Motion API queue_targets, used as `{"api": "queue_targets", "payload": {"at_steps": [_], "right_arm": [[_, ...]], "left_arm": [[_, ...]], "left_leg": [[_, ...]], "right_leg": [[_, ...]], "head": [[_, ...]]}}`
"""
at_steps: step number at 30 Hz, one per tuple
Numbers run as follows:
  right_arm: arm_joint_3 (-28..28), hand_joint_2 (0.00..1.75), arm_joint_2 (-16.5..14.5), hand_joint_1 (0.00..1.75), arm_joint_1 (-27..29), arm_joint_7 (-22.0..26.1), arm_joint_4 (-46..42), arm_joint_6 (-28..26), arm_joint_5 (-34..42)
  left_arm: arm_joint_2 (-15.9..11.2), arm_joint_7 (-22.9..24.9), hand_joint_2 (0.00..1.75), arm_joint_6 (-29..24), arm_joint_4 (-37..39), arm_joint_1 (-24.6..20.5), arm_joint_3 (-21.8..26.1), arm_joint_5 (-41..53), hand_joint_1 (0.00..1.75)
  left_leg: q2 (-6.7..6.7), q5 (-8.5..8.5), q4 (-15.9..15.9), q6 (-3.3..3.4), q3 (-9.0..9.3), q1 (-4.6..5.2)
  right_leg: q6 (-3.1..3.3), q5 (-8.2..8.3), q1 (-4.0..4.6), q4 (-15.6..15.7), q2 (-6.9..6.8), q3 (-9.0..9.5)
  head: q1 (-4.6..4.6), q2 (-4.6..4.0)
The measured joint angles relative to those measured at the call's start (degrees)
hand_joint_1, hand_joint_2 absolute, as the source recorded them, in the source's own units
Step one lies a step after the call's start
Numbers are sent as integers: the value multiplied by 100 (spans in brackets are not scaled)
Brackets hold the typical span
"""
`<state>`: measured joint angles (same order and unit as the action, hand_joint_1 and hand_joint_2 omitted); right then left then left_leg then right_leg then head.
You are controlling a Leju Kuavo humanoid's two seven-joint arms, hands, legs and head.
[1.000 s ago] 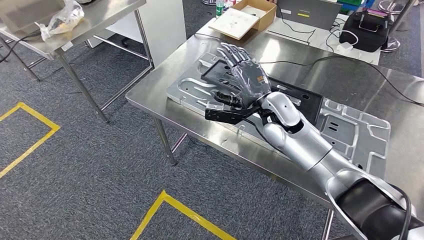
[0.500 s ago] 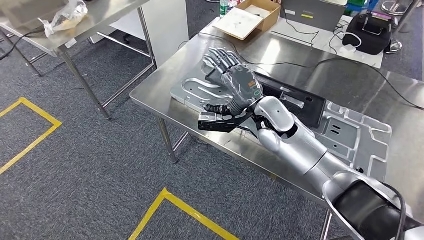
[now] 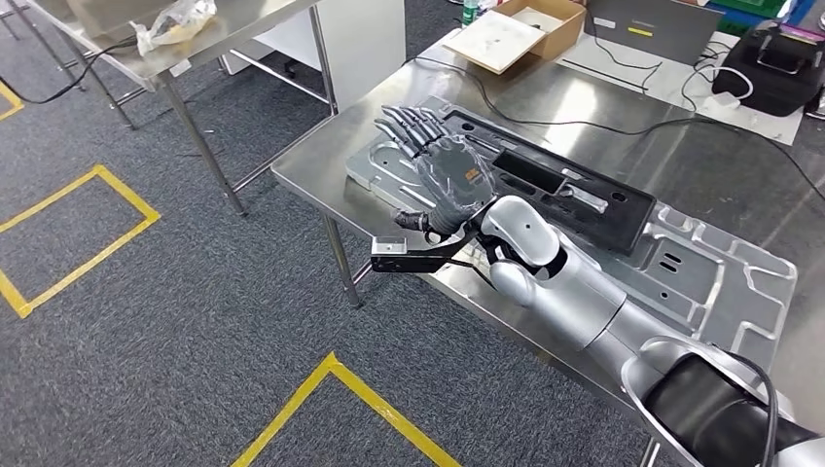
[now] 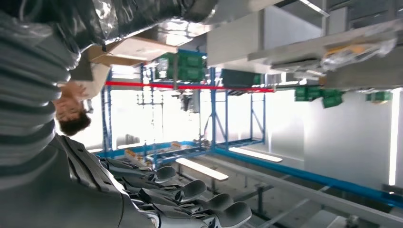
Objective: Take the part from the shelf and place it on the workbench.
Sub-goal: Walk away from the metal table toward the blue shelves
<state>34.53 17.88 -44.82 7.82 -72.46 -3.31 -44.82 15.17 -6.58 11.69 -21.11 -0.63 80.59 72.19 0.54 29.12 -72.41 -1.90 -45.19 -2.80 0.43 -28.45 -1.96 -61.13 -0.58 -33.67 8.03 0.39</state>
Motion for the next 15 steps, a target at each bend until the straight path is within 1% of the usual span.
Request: {"api": "queue_targets", "payload": {"at_steps": [1,2,3,4,5,6,7,8,9,10,11,12,13,14,15], "right_arm": [[28,175,-29,0,7,4,-5,0,-21],[62,175,-64,0,13,8,-14,-1,-39],[94,175,-104,0,13,9,-30,-2,-52],[127,175,-149,0,4,10,-55,-3,-59],[156,175,-193,0,-10,9,-85,-5,-61],[180,175,-229,0,-29,9,-113,-7,-65],[200,175,-263,0,-47,7,-134,-9,-72],[218,175,-300,0,-60,5,-154,-10,-82],[238,175,-337,0,-73,2,-171,-16,-101],[262,175,-379,0,-85,-1,-195,-25,-128],[289,175,-417,0,-98,-2,-224,-41,-156],[323,175,-457,0,-111,-3,-260,-63,-192],[367,175,-498,0,-118,-3,-302,-81,-228],[423,175,-537,0,-114,-4,-338,-95,-259],[491,175,-579,0,-103,-7,-370,-102,-293]], "left_arm": [[0,0,0,0,0,-4,0,5,0],[0,0,0,1,0,-6,1,14,0],[0,0,0,1,0,-5,1,23,0],[0,0,0,2,-1,-5,2,32,0],[-1,0,0,4,-2,-7,2,40,0],[-1,0,0,6,-3,-10,2,45,0],[0,-1,0,10,-4,-14,2,53,0],[1,-1,0,14,-4,-17,2,64,0],[2,-2,0,19,-4,-15,2,77,0],[5,-2,0,25,-5,-12,2,88,0],[8,-2,0,30,-5,-7,3,98,0],[11,-2,0,35,-8,-3,3,105,0],[14,-2,0,42,-13,-3,4,111,0],[14,-2,0,48,-18,-5,4,119,0],[14,-2,0,56,-23,-10,4,127,0]], "left_leg": [[-12,114,-266,27,-74,25],[-21,127,-329,63,-42,50],[-37,47,-160,113,111,79],[-87,-83,183,175,351,118],[-196,-179,573,245,599,172],[-280,-258,894,295,792,221],[-338,-291,1093,329,899,260],[-347,-292,1170,348,927,286],[-280,-318,1190,354,924,288],[-223,-342,1226,375,935,270],[-168,-370,1273,400,957,255],[-119,-400,1320,428,978,239],[-73,-424,1356,451,995,226],[-23,-434,1367,467,995,234],[34,-441,1366,477,989,242]], "right_leg": [[10,7,32,-1,-72,-17],[15,10,63,-1,-142,-27],[16,11,88,-1,-208,-32],[16,10,108,-1,-269,-31],[10,6,130,-1,-329,-27],[-3,1,147,-1,-385,-22],[-22,-2,160,4,-441,-14],[-47,-3,169,17,-498,-4],[-74,0,173,34,-550,15],[-103,-9,169,46,-584,30],[-130,-48,161,20,-532,35],[-151,-149,148,-104,-414,-7],[-165,-304,132,-341,-261,-104],[-171,-484,122,-667,-107,-245],[-175,-649,119,-1025,-21,-411]], "head": [[0,0],[1,0],[2,0],[1,1],[1,1],[1,1],[1,1],[2,1],[2,1],[2,2],[3,1],[3,1],[4,1],[4,1],[4,1]]}}
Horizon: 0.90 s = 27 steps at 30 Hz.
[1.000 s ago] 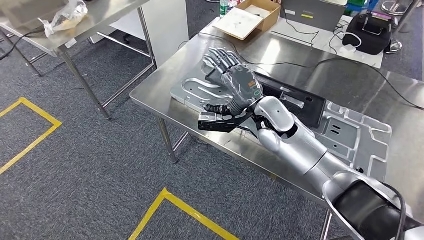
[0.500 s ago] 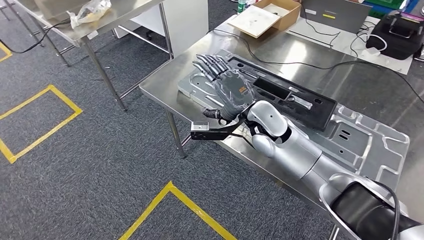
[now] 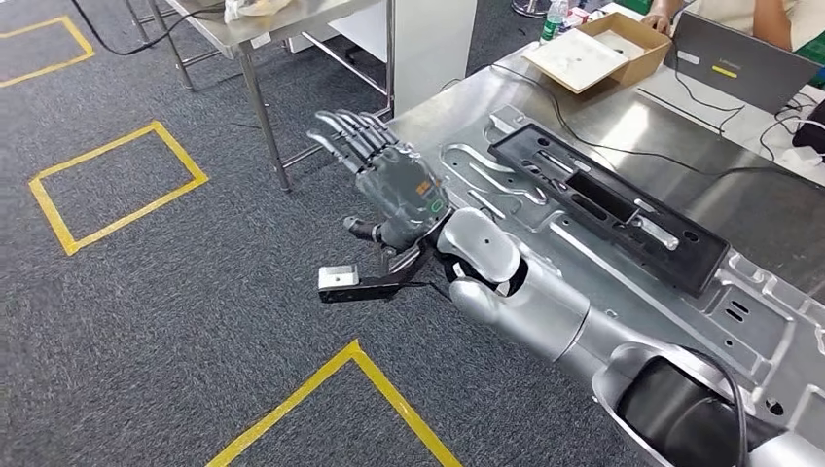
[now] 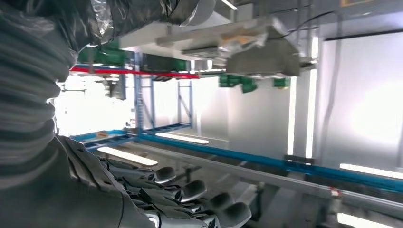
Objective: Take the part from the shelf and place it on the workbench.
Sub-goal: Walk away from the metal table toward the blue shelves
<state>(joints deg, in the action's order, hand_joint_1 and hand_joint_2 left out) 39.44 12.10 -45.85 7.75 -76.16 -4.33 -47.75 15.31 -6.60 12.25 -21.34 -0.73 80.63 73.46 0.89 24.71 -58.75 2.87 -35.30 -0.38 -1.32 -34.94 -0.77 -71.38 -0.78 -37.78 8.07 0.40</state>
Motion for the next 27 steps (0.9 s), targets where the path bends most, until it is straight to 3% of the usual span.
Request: {"api": "queue_targets", "payload": {"at_steps": [1,2,3,4,6,8,10,11,13,15,17,18,19,21,23,25,27], "right_arm": [[75,175,-37,0,17,-3,-25,1,-29],[144,175,-74,0,34,-7,-46,1,-50],[200,175,-116,0,42,-10,-71,2,-67],[250,175,-158,0,42,-11,-102,2,-79],[340,175,-254,0,27,-11,-156,8,-90],[457,175,-381,0,22,-5,-189,31,-88],[579,175,-546,0,33,-2,-199,69,-63],[639,175,-641,0,45,-2,-187,84,-51],[762,175,-830,0,90,8,-99,74,-40],[902,175,-986,0,184,32,78,23,-36],[1022,175,-1086,0,299,49,251,-14,-23],[1064,175,-1124,0,337,53,316,-23,-13],[1096,175,-1162,0,355,57,367,-32,-3],[1135,175,-1223,0,357,65,442,-53,16],[1163,175,-1261,0,353,68,496,-75,26],[1191,175,-1293,0,350,70,544,-89,28],[1215,175,-1321,0,346,71,583,-94,28]], "left_arm": [[-1,0,0,7,-4,-3,0,8,0],[-1,0,0,13,-4,-4,0,16,0],[-1,0,0,17,-5,-3,0,22,0],[0,0,0,22,-5,-2,0,28,0],[9,-1,0,31,-7,-6,0,48,0],[14,-4,0,38,-11,-15,0,81,0],[10,-10,0,38,-14,-17,0,127,0],[6,-11,0,35,-14,-15,-1,154,0],[-7,-14,0,17,-11,-24,-2,207,0],[-22,-15,0,-3,-5,-43,-2,243,0],[-33,-16,0,-19,1,-53,-2,267,0],[-40,-16,0,-27,3,-50,-2,274,0],[-49,-16,0,-36,3,-44,-2,275,0],[-60,-15,0,-48,11,-39,-2,278,0],[-58,-16,0,-51,27,-43,-2,280,0],[-62,-16,0,-52,36,-41,-2,281,0],[-69,-16,0,-55,38,-39,-2,282,0]], "left_leg": [[69,-3,-2,4,-5,11],[145,-5,-8,7,-8,23],[227,-7,-17,9,-9,34],[309,-7,-29,9,-8,43],[449,-13,-56,-10,-28,42],[565,-43,-55,-78,-80,1],[693,-85,-22,-171,-109,-27],[664,-78,-33,-203,-120,-19],[385,93,-306,-256,-257,4],[65,427,-965,-314,-594,-19],[-36,564,-1442,-382,-844,-74],[-64,485,-1393,-414,-816,-105],[-110,324,-1129,-444,-667,-134],[-312,35,-376,-483,-250,-153],[-409,-38,-19,-426,-59,-126],[-298,-31,-27,-322,-74,-100],[-193,-44,-11,-243,-72,-102]], "right_leg": [[-2,-83,2,-268,35,-128],[2,-56,2,-364,51,-179],[16,79,4,-246,68,-128],[41,293,7,66,114,17],[118,613,7,792,397,347],[170,680,26,1115,601,476],[209,715,33,1204,510,507],[239,741,19,1273,433,549],[301,799,-15,1411,259,639],[320,806,0,1448,70,674],[304,784,0,1438,-127,675],[285,767,-8,1427,-216,676],[259,747,-22,1409,-290,680],[175,684,-28,1350,-415,685],[91,631,-2,1311,-505,700],[27,614,1,1323,-588,733],[-24,507,-35,1226,-467,724]], "head": [[0,0],[0,-1],[0,-1],[1,-1],[-6,-1],[-12,0],[-14,1],[-13,1],[-24,-1],[-34,-1],[-34,-1],[-34,-1],[-34,-1],[-35,-1],[-29,-1],[-22,-1],[-21,-1]]}}
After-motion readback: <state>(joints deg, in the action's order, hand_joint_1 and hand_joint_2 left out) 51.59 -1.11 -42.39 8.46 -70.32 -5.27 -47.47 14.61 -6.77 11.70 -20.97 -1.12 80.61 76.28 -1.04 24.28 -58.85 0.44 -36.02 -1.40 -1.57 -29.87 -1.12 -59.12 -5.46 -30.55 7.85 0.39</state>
